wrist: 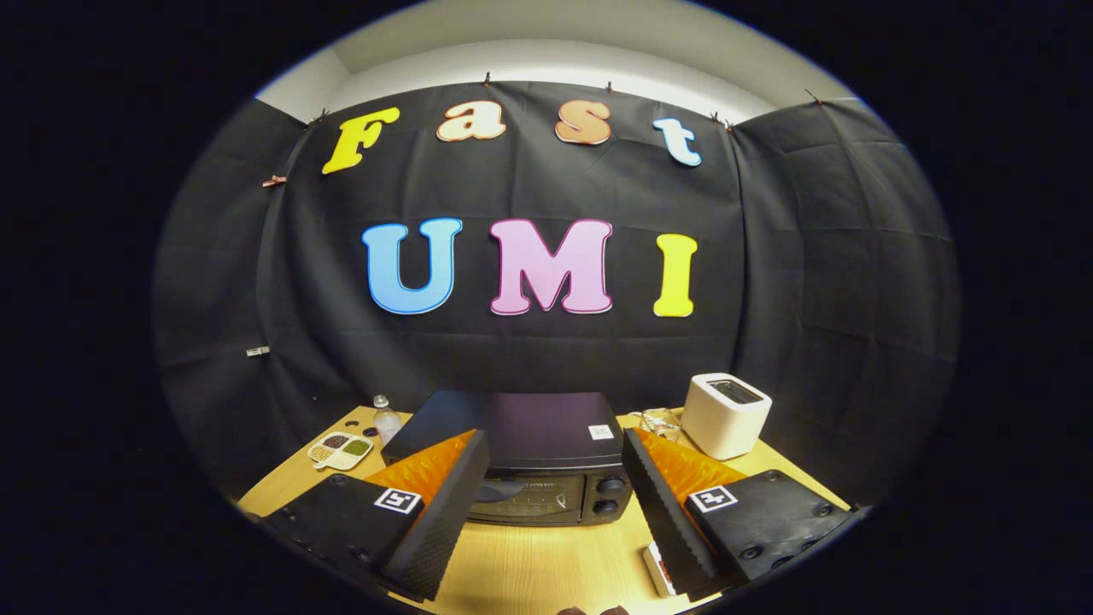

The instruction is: Open the toaster oven, put the food inside, and close the toaster oven door.

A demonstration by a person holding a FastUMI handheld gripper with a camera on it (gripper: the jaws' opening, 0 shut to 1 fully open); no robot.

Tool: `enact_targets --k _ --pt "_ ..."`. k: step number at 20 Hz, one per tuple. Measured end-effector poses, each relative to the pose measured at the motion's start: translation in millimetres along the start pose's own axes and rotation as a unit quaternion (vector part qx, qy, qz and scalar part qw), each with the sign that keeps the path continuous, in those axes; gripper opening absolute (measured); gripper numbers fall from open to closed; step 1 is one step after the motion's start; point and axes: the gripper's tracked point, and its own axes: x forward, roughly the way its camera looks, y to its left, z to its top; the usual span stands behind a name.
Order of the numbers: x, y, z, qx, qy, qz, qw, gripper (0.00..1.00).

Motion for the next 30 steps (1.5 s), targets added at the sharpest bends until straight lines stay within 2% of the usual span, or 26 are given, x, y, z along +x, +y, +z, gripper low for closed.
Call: enact_targets --k 7,14,18,25,30 --pt "66 43 -54 0.013 0.068 0.031 0.997 0.97" --pt "105 74 -99 0.009 0.118 0.048 0.992 0.98" --pt "112 75 -127 0.006 0.152 0.039 0.988 0.98" --pt "113 75 -129 -0.006 0.142 0.027 0.989 0.99" --pt "86 72 -143 -0.003 0.152 0.02 0.988 0.98"
